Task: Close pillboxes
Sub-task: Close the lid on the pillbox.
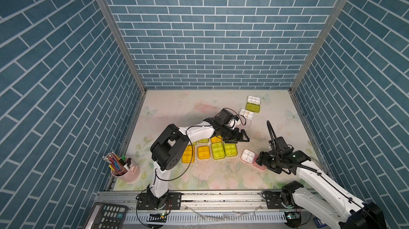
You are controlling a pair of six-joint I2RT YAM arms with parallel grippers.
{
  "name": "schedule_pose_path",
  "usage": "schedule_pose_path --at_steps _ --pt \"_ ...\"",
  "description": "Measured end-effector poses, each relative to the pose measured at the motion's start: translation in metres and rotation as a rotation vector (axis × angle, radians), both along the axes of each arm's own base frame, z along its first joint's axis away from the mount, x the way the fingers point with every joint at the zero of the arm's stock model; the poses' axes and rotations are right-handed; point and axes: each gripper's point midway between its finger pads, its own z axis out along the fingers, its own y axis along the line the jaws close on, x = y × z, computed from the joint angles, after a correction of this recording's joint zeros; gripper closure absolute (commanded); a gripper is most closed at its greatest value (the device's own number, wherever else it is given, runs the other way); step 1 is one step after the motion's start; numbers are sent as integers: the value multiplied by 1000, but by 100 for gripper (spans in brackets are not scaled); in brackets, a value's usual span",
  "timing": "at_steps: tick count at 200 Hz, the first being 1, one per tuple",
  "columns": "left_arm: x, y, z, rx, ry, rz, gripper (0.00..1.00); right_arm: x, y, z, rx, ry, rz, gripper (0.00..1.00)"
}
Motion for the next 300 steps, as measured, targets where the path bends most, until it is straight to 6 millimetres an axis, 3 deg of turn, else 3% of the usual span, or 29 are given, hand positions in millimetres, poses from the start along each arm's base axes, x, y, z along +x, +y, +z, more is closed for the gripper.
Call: schedule_pose_path --at_steps 61,116,154,300 --pt "-11 -14 10 -27 -24 -59 8 0 -8 8 17 -44 -51 20" --pt "-28 -23 -21 17 24 -101 8 -6 -15 -9 -11 -9 -72 18" --pt "-28 -24 -21 17 24 -103 7 -7 -14 -20 5 -2 -74 18" --pt "-37 -27 -38 50 56 -120 7 10 2 -15 166 -63 -142 18"
